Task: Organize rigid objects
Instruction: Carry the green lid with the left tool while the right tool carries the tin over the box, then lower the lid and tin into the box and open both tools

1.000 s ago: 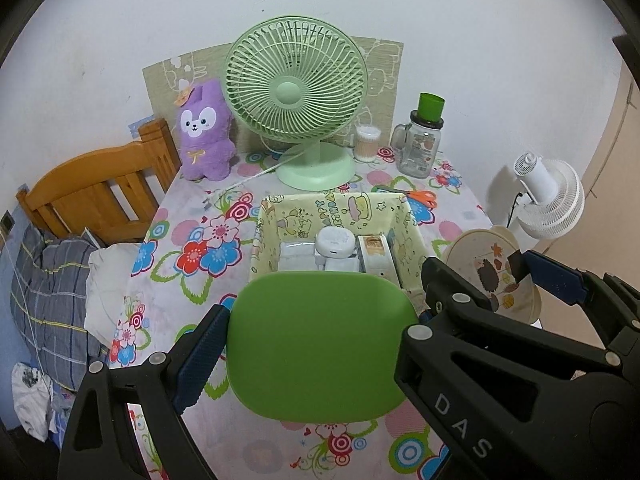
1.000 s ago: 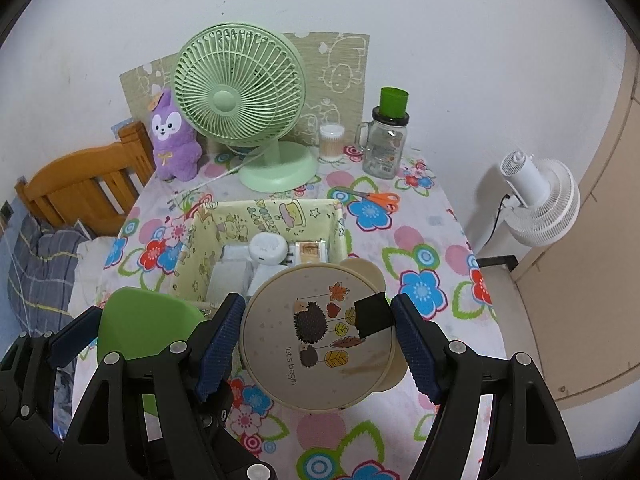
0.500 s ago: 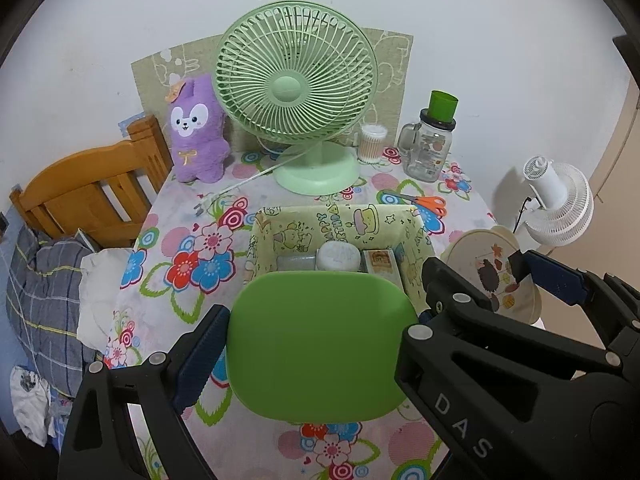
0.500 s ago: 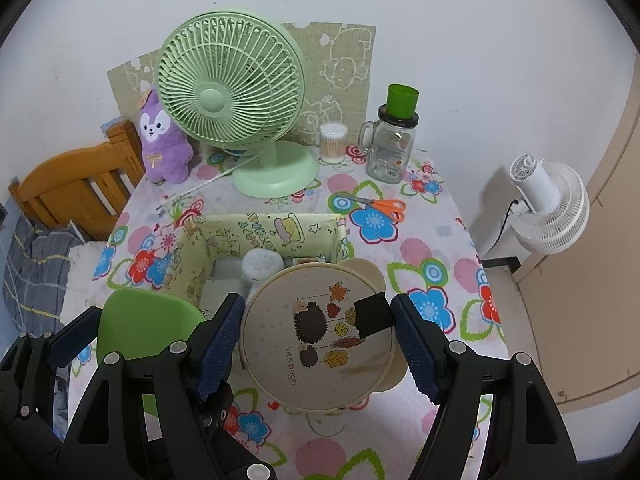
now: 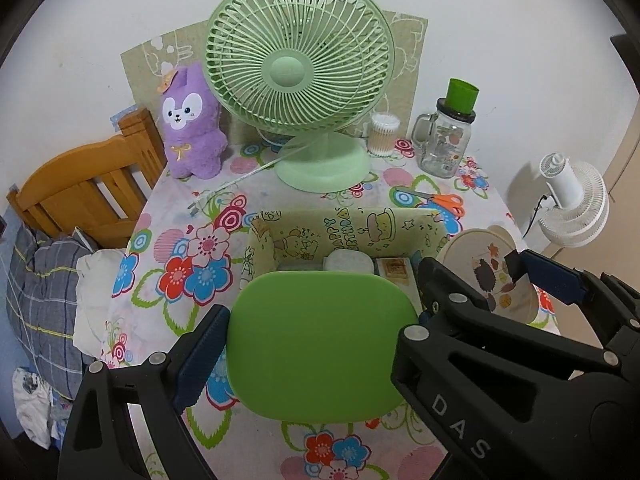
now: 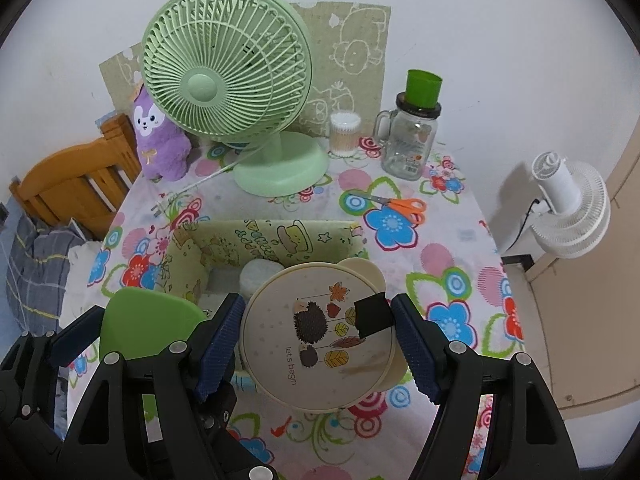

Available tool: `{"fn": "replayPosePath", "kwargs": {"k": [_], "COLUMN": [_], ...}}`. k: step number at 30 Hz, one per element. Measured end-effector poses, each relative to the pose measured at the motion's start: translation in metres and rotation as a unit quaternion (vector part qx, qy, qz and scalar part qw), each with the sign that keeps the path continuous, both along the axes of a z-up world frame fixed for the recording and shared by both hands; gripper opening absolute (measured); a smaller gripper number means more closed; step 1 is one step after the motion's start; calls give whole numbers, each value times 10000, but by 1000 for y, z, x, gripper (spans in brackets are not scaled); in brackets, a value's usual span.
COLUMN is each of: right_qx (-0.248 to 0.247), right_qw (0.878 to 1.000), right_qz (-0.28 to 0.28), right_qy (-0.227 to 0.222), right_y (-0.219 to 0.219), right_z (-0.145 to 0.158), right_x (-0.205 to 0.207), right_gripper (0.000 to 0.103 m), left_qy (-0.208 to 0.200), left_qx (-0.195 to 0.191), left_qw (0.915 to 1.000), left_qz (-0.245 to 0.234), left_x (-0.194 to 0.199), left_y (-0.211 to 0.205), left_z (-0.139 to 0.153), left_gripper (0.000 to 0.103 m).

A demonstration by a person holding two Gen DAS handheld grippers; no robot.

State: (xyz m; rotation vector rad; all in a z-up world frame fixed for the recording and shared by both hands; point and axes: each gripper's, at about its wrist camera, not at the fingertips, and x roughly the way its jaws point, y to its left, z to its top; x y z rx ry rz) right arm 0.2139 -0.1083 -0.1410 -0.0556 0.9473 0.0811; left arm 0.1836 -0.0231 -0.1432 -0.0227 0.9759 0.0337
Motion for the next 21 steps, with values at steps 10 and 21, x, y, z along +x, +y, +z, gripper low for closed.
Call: {"fn": "replayPosePath", "kwargs": {"k": [10,21], "right_qx": [198,276], "right_qw": [9995,9984], "right_qz": [83,144], "right_qy": [223,470], "right_y": [1,5], "right_z": [-24,-50], "right_x": [28,48], "right_gripper": [77,78], "left_qy": [183,394], "left_qx": [101,176], "left_qw": [9998,9990], "left_qz": [66,122], "left_x": [25,41], "left_y": [2,3], "left_z": [-21,-42], "left_gripper": [95,95]}}
